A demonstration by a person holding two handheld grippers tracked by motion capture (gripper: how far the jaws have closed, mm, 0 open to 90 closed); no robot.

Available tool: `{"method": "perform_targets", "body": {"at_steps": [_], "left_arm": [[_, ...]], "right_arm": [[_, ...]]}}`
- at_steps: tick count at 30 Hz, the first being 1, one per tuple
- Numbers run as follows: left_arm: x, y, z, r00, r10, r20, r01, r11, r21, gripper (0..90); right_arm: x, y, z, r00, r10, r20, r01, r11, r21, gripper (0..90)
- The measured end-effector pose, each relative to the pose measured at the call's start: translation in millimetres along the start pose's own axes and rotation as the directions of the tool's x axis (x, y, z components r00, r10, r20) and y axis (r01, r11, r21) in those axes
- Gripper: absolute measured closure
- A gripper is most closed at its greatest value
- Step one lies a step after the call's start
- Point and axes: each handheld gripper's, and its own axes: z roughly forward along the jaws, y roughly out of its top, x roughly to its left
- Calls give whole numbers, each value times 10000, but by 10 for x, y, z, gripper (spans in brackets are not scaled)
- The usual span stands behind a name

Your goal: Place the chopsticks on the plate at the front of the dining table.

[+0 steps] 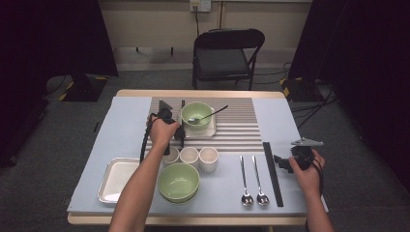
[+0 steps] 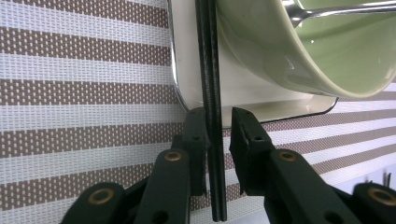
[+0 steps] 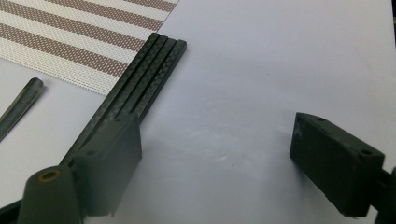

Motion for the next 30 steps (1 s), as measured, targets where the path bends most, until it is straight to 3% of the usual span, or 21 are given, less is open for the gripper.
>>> {"method": "perform_targets", "body": {"at_steps": [13, 18, 25, 27, 28, 30], "left_arm": [[33, 10, -29, 10000, -24, -56, 24, 10000, 21, 793], [32, 7, -39, 9999, -128, 81, 129, 9999, -84, 788], [60, 10, -98, 9997, 125, 219, -123, 9998, -122, 773], [54, 3, -114, 9997, -94, 221, 100, 9995, -283, 769], [70, 5, -136, 9999, 70, 154, -66, 9997, -255, 768], [68, 4, -147, 9995, -18, 326, 30, 9993, -378, 758]], "right_arm": [[0, 0, 0, 10000, 6, -7, -6, 10000, 1, 151], [-1, 0, -1, 10000, -4, -7, 4, 10000, 3, 151], [-1, 0, 0, 10000, 3, -8, -3, 10000, 4, 151], [0, 0, 0, 10000, 3, -2, -3, 10000, 3, 151], [0, 0, 0, 10000, 3, -5, -3, 10000, 4, 151], [0, 0, -1, 10000, -10, 2, 10, 10000, 6, 151]]}}
